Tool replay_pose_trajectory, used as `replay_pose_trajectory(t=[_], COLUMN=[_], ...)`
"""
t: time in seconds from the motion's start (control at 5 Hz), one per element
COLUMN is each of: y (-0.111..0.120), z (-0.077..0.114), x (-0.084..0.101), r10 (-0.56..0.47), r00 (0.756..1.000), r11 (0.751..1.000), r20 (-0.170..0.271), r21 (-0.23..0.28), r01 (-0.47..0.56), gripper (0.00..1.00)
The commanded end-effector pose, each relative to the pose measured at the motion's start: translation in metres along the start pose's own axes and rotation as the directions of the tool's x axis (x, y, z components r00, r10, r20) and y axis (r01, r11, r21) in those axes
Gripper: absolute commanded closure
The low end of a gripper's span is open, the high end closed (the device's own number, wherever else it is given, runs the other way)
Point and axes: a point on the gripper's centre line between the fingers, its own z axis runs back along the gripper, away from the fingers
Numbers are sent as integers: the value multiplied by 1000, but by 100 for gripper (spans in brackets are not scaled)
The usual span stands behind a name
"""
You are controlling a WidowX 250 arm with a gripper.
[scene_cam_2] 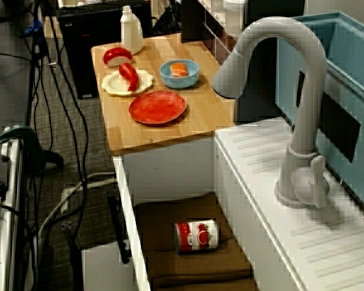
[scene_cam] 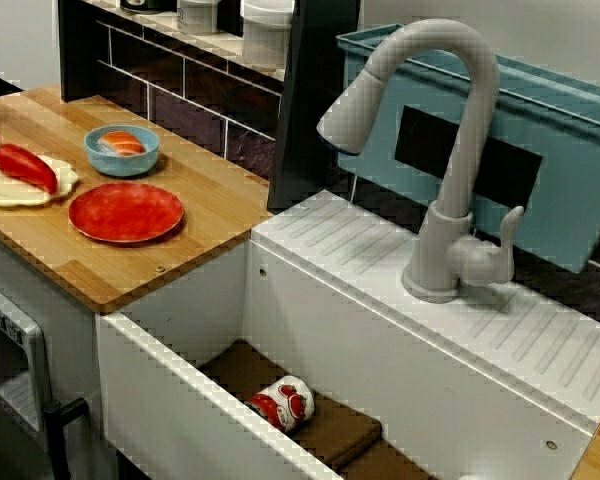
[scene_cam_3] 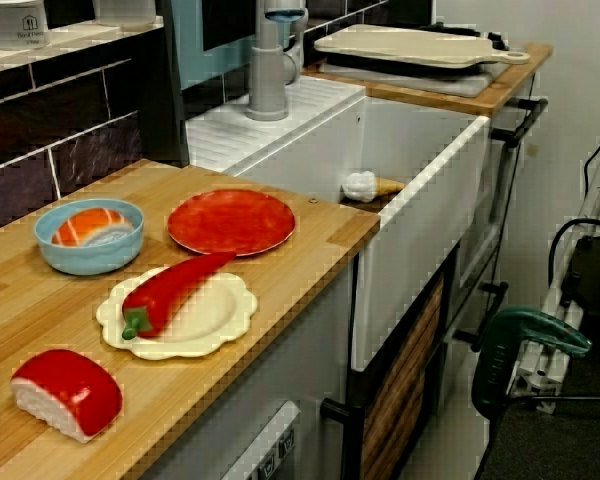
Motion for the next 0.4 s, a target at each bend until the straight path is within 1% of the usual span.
replay_pose_trajectory(t=[0.0, 0.2], y=[0, 29], z=[0, -15], x=[0, -1], r10=[0, 61], r00=[1000, 998], r11=[1000, 998], r20=[0, 27], r21=[0, 6], r01=[0, -61], gripper=[0, 0])
